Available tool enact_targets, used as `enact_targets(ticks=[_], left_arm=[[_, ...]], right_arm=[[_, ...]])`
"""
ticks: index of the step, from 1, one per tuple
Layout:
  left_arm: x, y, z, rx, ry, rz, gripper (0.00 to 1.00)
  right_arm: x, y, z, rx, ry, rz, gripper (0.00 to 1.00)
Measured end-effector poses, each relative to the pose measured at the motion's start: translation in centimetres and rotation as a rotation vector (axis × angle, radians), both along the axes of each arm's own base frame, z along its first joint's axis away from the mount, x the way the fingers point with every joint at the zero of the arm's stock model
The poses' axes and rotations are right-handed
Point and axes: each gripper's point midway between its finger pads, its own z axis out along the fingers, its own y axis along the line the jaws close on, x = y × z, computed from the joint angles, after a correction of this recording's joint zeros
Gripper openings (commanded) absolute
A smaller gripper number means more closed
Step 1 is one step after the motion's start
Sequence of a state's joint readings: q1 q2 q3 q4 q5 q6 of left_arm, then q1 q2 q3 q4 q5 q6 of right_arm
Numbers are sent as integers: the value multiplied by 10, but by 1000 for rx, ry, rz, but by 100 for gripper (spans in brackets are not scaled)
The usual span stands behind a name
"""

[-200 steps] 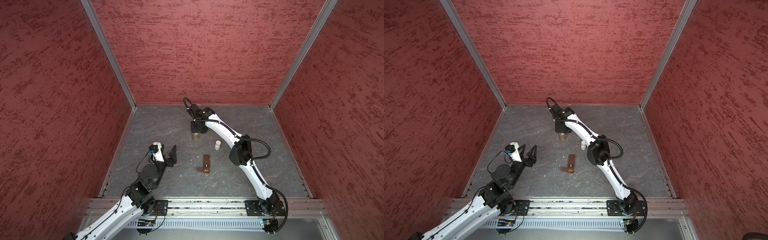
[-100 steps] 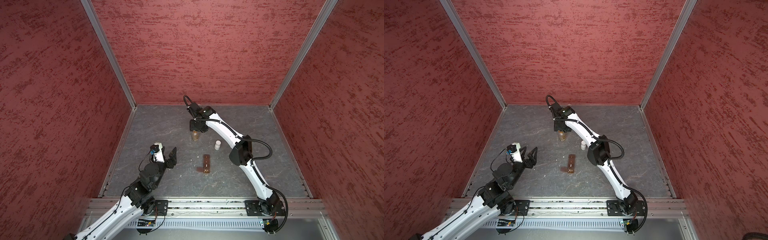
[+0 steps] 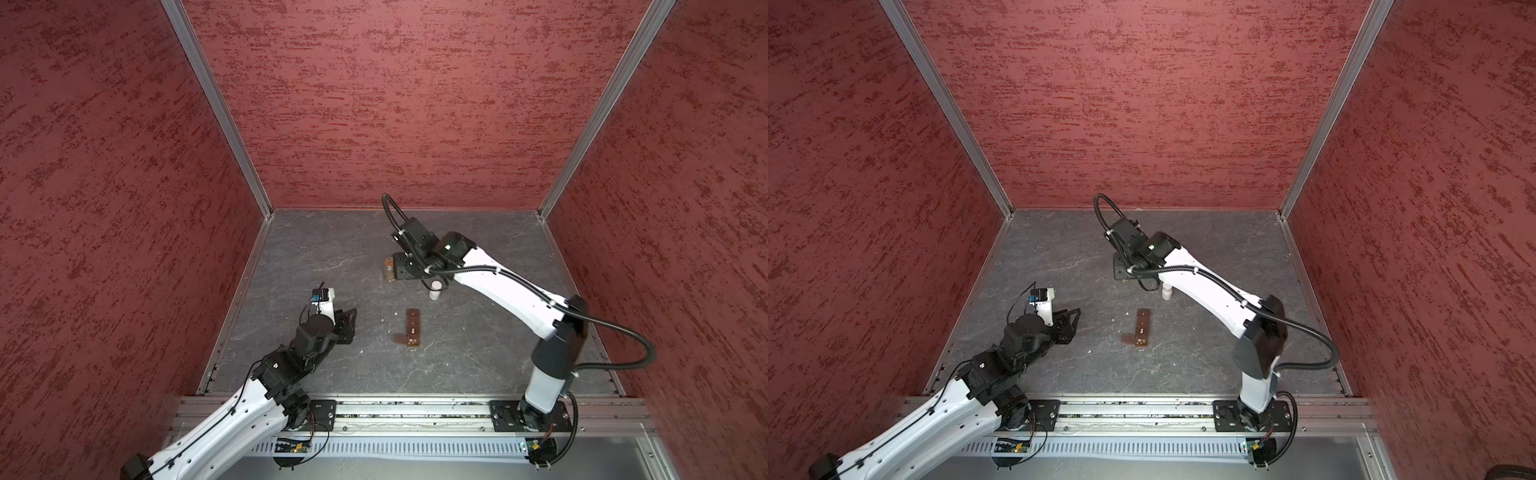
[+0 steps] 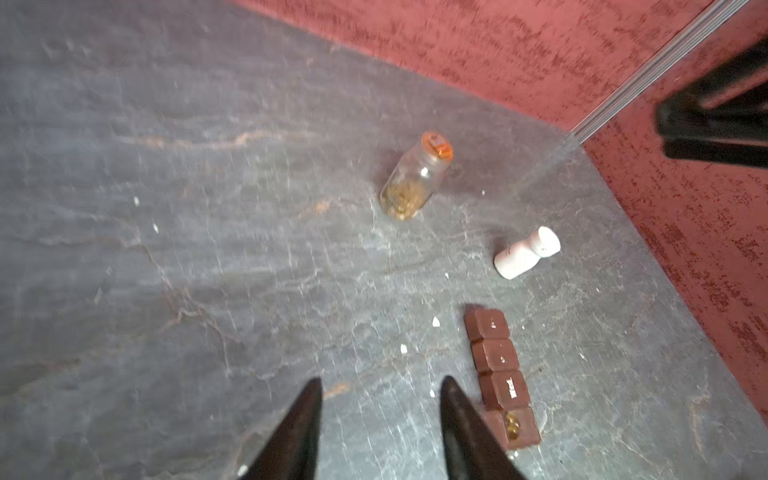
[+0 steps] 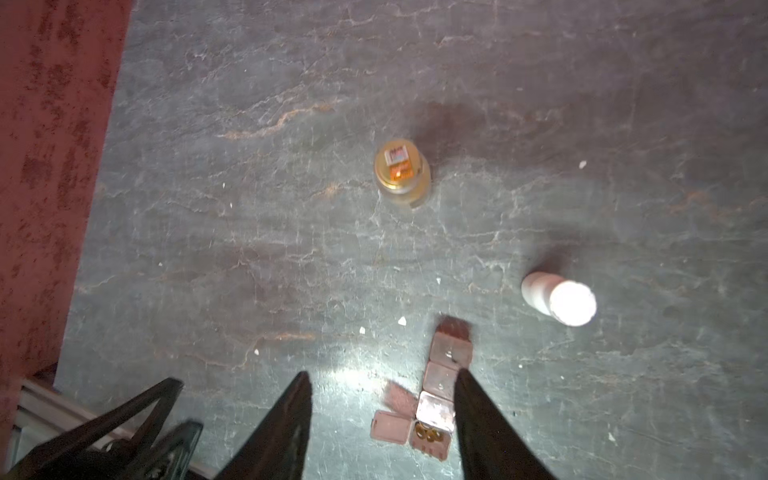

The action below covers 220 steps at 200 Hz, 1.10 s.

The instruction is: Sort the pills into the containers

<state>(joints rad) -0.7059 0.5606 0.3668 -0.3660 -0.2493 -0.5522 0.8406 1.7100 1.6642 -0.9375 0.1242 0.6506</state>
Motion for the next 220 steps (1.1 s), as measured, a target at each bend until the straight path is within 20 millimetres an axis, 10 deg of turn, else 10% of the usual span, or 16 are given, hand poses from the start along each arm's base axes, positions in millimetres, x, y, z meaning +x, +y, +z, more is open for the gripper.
enact_targets(ticks=[42, 88, 220], left_arm=[[-17, -20, -20, -43, 179, -83, 13], [-29, -47, -39, -128, 334, -164, 0], [-30, -99, -111, -188, 607, -228, 0]], right_arm=[[-57, -54, -64, 69, 56, -51, 33], [-93, -87, -85, 183, 60, -108, 6], [-113, -73, -170, 230, 239, -116, 1]])
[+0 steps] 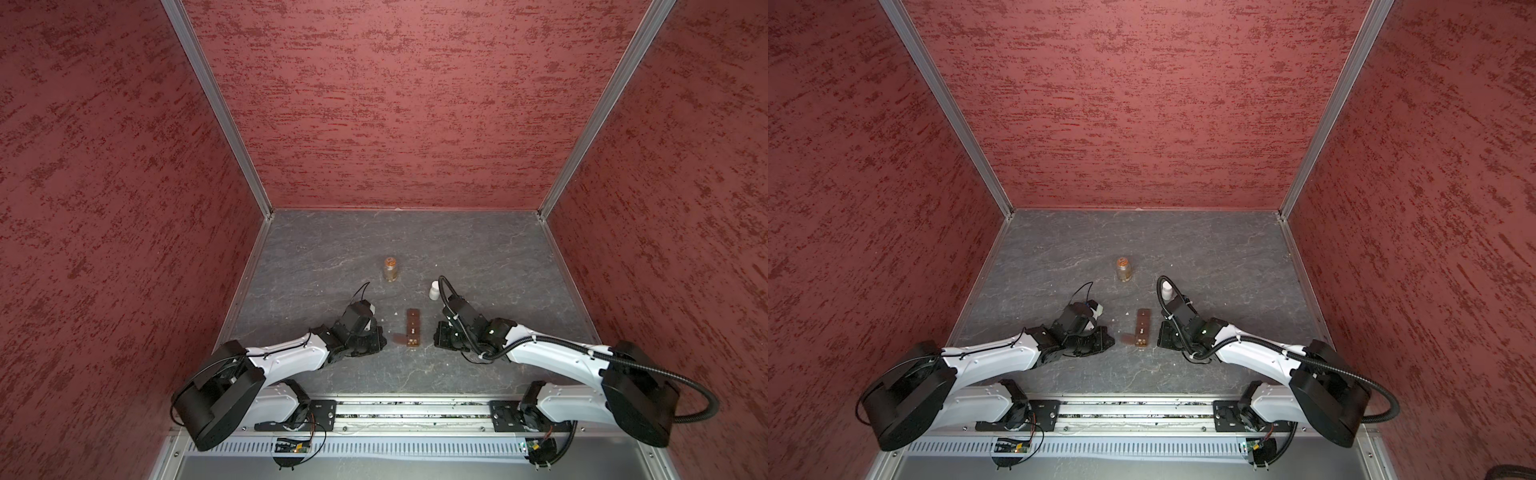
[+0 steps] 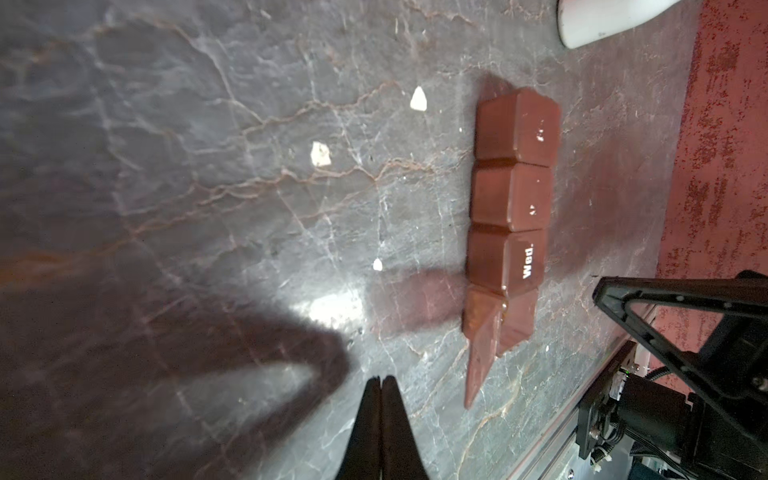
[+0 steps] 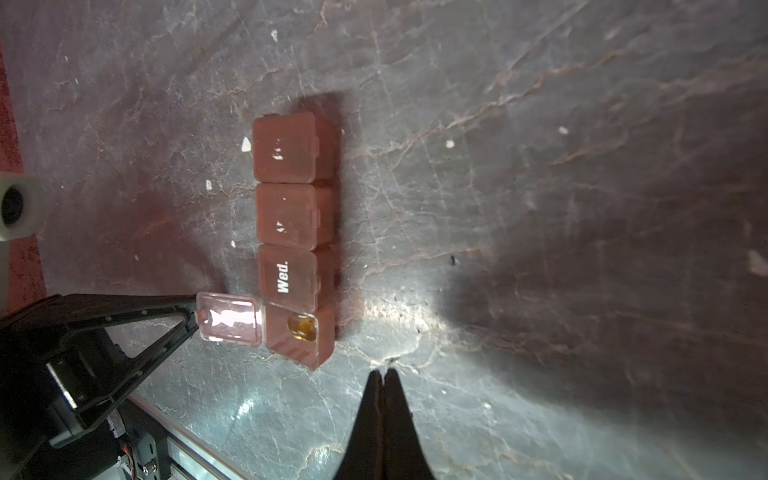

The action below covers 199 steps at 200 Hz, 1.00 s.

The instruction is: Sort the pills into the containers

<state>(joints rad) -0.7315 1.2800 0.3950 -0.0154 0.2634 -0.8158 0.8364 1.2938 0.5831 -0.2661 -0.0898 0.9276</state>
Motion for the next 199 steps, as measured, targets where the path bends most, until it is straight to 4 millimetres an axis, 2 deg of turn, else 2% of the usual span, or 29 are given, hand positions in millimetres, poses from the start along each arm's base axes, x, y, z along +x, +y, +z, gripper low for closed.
enact_targets(ticks=[63, 119, 151, 199], left_arm=[[16, -29, 21, -78, -59, -37, 0], [11, -37, 24, -89, -66, -67, 0], [10, -41, 27, -94, -69, -77, 15], [12, -48, 23, -88, -57, -88, 25]], right_arm=[[0, 12, -12, 35, 27, 24, 2], [-2, 21, -18, 81, 39, 45, 6], [-4, 27, -19, 116, 43, 56, 9], [-4, 28, -19, 125, 43, 56, 10]])
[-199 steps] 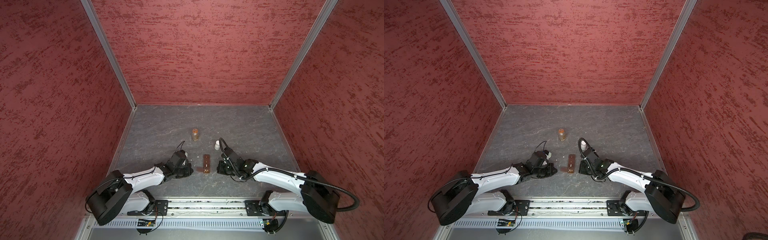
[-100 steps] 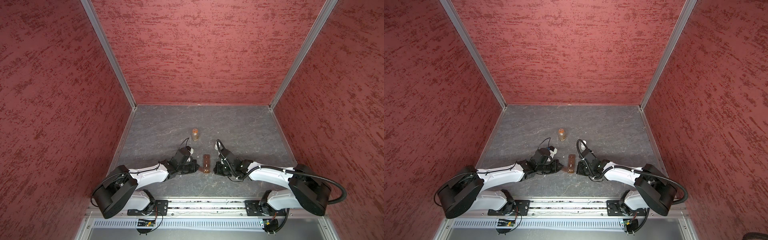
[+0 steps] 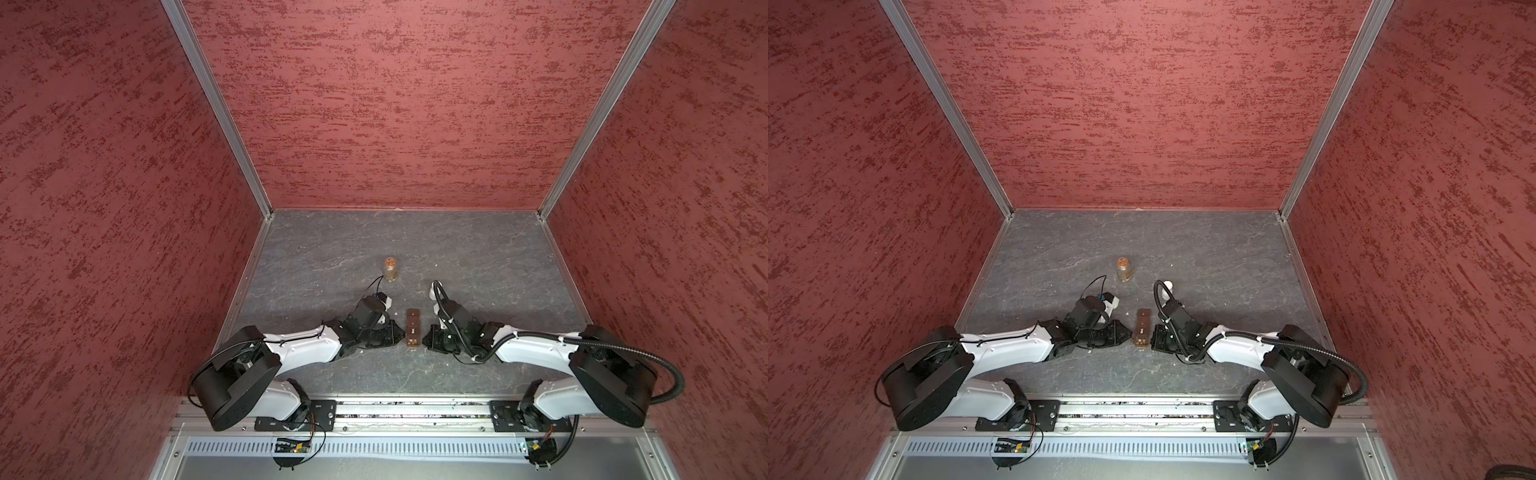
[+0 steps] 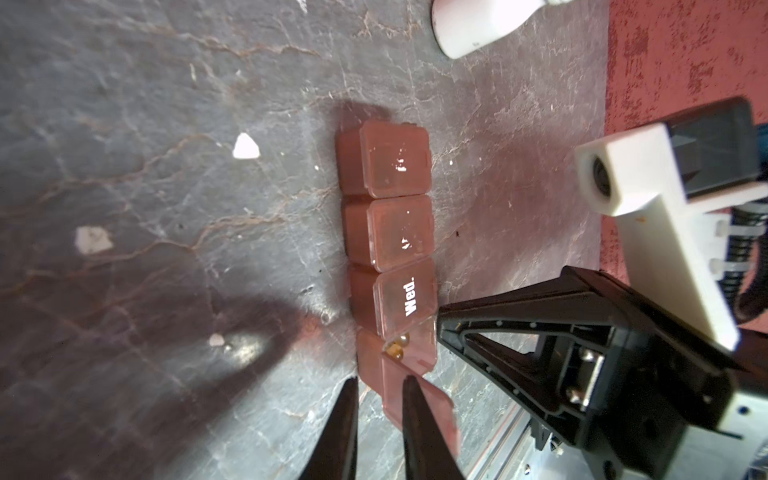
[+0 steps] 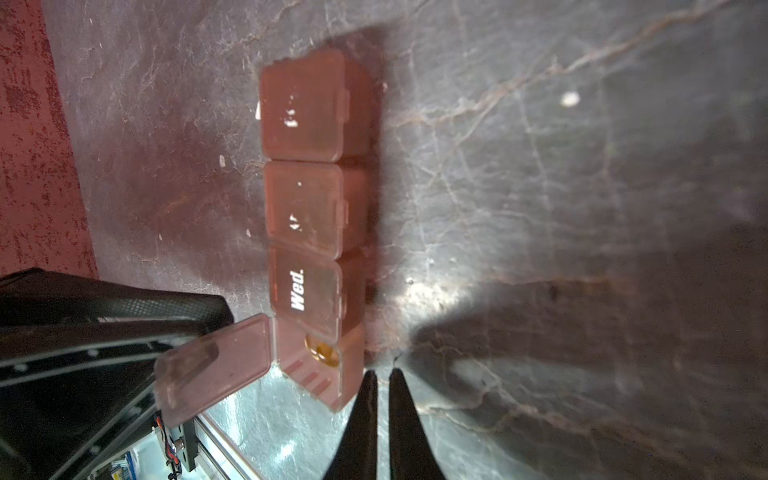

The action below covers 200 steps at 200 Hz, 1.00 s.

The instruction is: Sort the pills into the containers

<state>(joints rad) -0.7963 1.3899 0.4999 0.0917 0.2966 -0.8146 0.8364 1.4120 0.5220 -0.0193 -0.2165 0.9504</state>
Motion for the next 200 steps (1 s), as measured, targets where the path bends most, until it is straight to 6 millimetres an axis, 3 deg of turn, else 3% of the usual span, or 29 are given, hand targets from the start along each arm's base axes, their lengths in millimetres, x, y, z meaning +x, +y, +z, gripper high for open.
enact_targets(ticks=[48, 90, 116, 147, 200], left_arm=[[-2, -9, -1, -10, 4, -26, 32], [-3, -13, -9, -1, 18, -37, 31], [-4, -13, -18, 16, 36, -38, 30], [-1, -19, -19, 6, 41, -48, 29], [-1, -21, -19, -1, 42, -53, 26]], right_arm=[[0, 0, 0, 0, 0, 0, 9], [1, -1, -2, -10, -1, -5, 10], [2, -9, 0, -38, -13, -26, 20], [5, -11, 15, -19, -54, -34, 32], [2, -3, 21, 17, -60, 10, 39]])
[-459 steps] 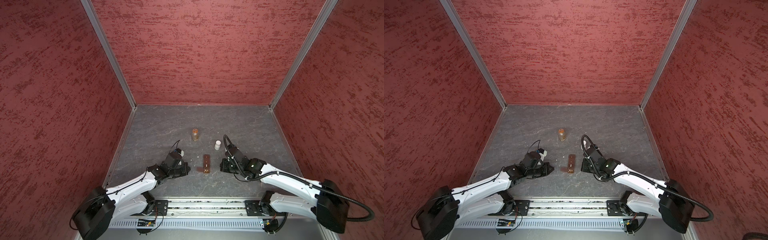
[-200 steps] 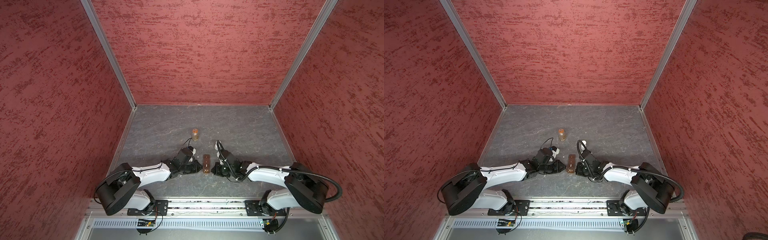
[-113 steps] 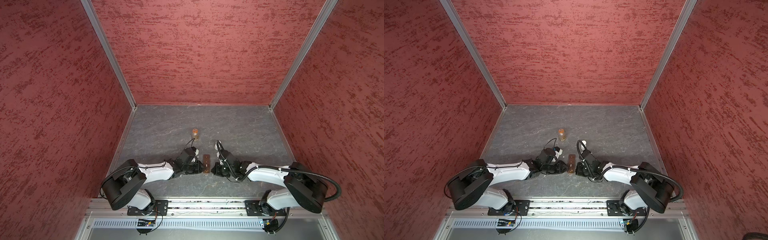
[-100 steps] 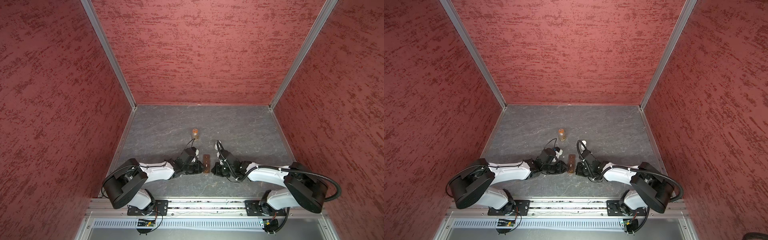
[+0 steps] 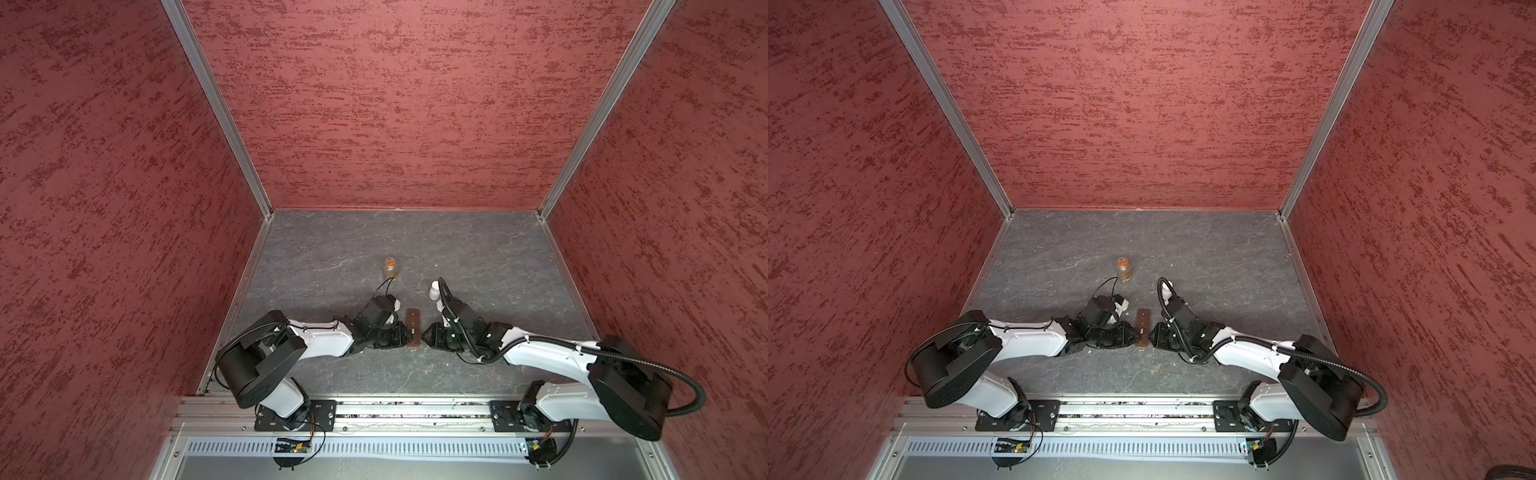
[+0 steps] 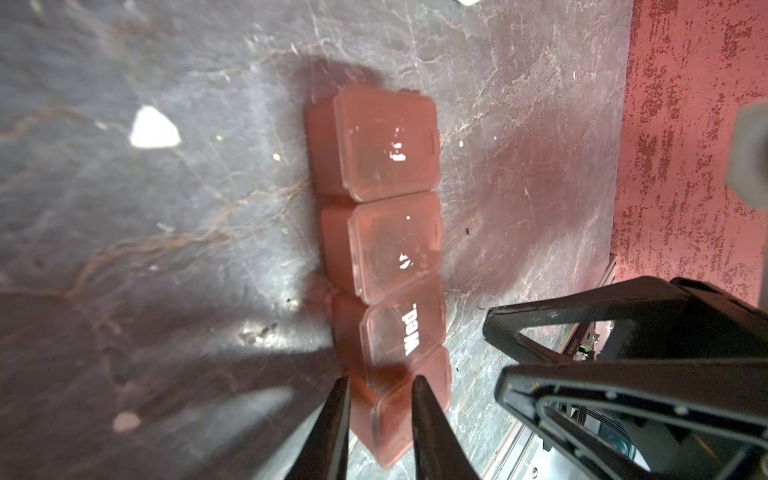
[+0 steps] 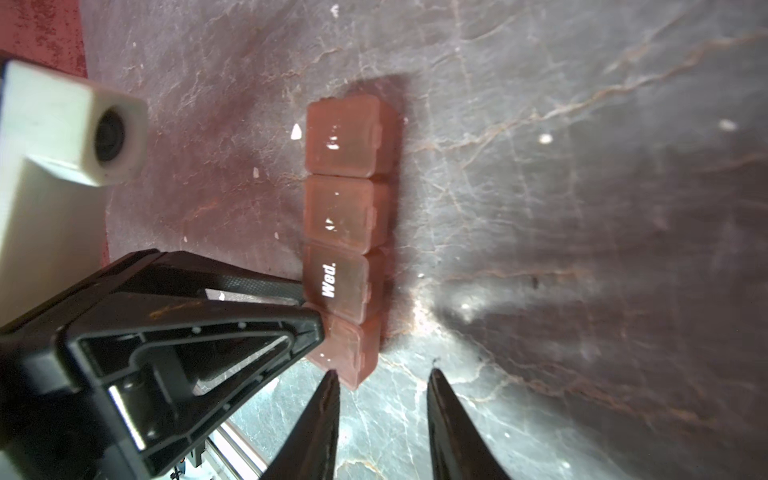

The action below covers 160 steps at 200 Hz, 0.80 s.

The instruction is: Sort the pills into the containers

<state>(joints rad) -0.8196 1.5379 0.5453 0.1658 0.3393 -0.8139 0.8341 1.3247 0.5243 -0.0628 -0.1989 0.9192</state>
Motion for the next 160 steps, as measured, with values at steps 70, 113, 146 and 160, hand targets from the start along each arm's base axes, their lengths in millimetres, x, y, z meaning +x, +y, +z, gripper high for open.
enact_targets(ticks=[70, 113, 146, 160], left_arm=[[-2, 1, 0, -9, -4, -2, 22], [-4, 0, 0, -14, -6, -8, 22], [-5, 0, 0, -16, -4, -6, 21], [-5, 0, 0, -17, -3, -5, 21]], right_arm=[[-9, 13, -20, 20, 71, 68, 35], [-8, 17, -18, 34, 65, 73, 32], [-5, 24, -18, 49, 69, 85, 28], [-5, 24, -18, 54, 76, 86, 25]])
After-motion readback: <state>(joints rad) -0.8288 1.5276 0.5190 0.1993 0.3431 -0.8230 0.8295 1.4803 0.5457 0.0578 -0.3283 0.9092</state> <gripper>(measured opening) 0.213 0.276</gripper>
